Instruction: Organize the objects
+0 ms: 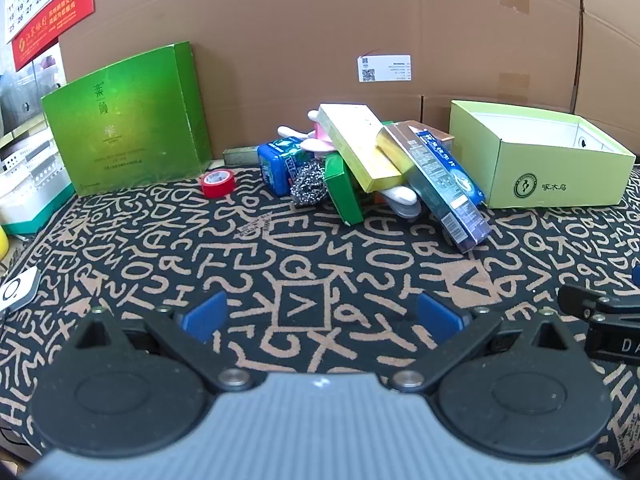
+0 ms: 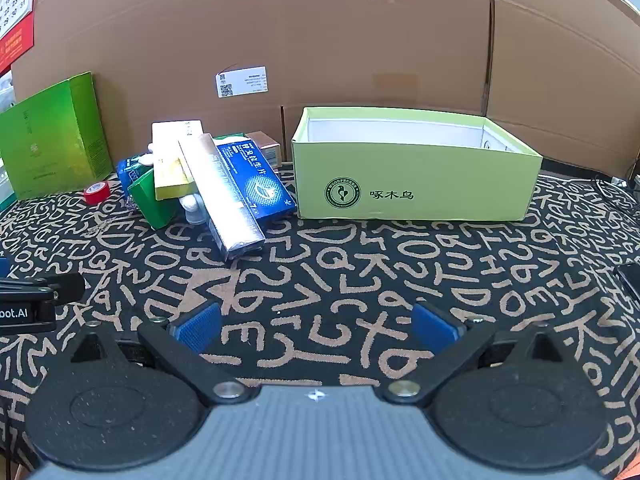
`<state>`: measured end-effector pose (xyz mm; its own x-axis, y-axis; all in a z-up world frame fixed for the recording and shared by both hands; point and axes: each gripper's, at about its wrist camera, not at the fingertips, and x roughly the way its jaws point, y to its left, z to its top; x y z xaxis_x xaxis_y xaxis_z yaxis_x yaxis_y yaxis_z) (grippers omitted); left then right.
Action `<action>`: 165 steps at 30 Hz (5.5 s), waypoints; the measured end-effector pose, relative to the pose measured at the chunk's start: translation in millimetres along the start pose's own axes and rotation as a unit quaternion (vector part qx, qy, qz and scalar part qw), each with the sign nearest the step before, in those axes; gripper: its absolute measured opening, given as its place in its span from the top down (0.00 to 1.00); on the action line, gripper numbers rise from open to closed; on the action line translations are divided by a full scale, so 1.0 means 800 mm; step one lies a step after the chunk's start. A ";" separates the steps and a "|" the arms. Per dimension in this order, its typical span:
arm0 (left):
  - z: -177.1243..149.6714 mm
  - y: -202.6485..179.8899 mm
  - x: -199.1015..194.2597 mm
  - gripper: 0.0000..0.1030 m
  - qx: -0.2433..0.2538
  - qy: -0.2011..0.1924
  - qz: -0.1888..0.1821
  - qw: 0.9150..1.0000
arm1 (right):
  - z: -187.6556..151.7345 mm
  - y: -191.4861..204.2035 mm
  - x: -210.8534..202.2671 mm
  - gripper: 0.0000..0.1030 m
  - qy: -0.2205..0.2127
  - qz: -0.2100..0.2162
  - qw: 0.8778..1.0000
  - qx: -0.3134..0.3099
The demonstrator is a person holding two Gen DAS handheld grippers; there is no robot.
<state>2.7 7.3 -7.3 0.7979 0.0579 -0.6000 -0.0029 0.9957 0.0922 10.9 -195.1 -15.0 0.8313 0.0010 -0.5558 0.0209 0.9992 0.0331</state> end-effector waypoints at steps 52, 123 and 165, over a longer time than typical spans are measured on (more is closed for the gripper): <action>0.026 0.025 0.038 0.00 -0.015 0.013 -0.073 0.997 | 0.016 0.005 0.043 0.00 -0.045 0.074 0.996 -0.037; 0.087 -0.053 0.117 0.17 0.175 0.007 -0.165 0.971 | -0.005 -0.015 0.044 0.44 0.011 0.126 0.987 -0.099; 0.177 -0.076 0.060 0.34 0.112 -0.034 -0.252 0.961 | 0.084 -0.076 0.001 0.58 -0.084 0.094 0.990 -0.064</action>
<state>126.6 -60.7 70.8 0.7013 -0.4393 -0.5615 0.5174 0.8554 -0.0230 47.8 -258.7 38.4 0.8950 0.1911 -0.4032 -0.2038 0.9789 0.0115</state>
